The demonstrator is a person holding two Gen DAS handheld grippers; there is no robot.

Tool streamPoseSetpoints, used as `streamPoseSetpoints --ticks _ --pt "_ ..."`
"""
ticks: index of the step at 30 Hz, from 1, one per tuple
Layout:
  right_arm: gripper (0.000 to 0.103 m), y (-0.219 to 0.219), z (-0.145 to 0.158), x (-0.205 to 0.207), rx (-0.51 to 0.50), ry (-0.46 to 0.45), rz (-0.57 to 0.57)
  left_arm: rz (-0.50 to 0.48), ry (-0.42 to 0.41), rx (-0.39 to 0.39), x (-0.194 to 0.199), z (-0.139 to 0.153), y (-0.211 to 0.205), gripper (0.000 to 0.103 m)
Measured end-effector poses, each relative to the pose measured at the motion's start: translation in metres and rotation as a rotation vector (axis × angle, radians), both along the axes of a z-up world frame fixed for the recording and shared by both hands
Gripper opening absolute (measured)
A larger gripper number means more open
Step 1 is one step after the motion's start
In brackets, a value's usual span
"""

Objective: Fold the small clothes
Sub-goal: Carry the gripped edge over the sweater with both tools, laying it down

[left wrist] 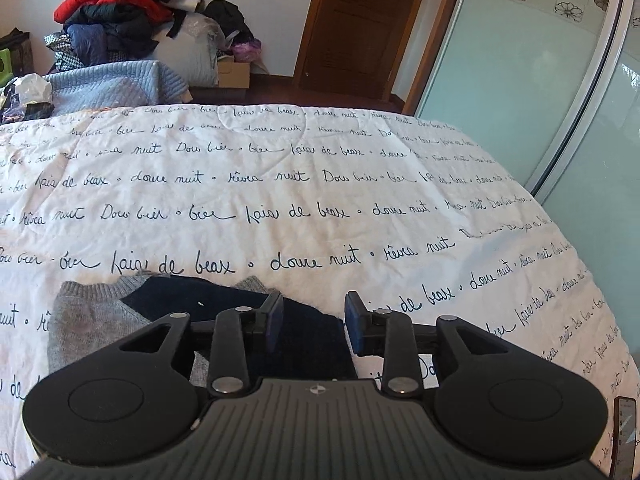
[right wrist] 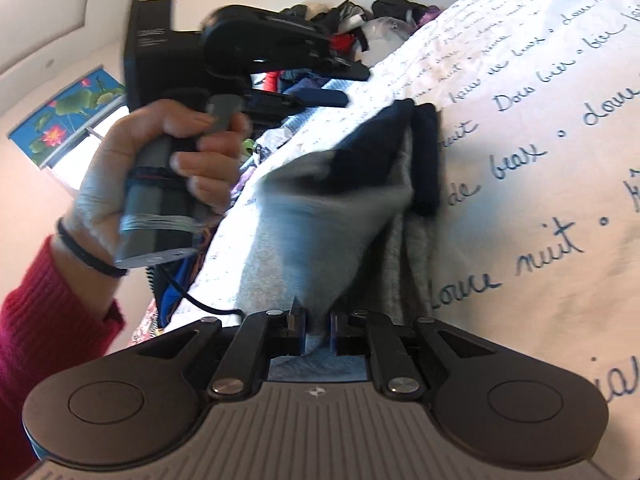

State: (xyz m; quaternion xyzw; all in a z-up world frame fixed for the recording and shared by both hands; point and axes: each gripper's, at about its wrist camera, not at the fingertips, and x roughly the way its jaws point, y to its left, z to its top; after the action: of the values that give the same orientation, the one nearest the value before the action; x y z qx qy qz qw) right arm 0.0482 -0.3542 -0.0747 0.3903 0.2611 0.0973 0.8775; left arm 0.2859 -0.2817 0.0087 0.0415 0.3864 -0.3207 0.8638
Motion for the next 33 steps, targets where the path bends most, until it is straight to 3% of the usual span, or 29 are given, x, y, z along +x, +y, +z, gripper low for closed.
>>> streamPoseSetpoints --ticks 6,9,12,14,19,23,25,33 --pt "0.022 -0.009 -0.009 0.0 0.048 0.038 -0.002 0.025 -0.03 -0.004 -0.01 0.003 0.041 0.054" --pt "0.031 -0.016 -0.014 -0.001 0.135 0.03 -0.013 0.035 -0.035 0.001 -0.021 -0.001 0.07 0.056" --pt "0.031 -0.025 -0.02 0.0 0.249 0.03 -0.022 0.031 -0.072 0.022 -0.044 -0.004 0.104 0.061" --pt "0.031 -0.033 -0.026 0.002 0.323 0.029 -0.041 0.018 -0.109 0.044 -0.062 -0.008 0.126 0.066" --pt "0.033 -0.05 -0.03 0.001 0.389 0.01 -0.085 -0.051 -0.244 0.138 -0.112 -0.024 0.17 0.08" --pt "0.03 -0.047 -0.018 0.01 0.332 0.014 -0.084 -0.093 -0.333 0.183 -0.146 -0.041 0.189 0.081" --pt "0.015 -0.045 -0.014 0.014 0.306 0.03 -0.099 -0.109 -0.353 0.17 -0.158 -0.046 0.195 0.084" --pt "0.011 -0.043 -0.006 0.021 0.495 -0.013 -0.124 -0.137 -0.433 0.226 -0.172 -0.074 0.174 0.085"
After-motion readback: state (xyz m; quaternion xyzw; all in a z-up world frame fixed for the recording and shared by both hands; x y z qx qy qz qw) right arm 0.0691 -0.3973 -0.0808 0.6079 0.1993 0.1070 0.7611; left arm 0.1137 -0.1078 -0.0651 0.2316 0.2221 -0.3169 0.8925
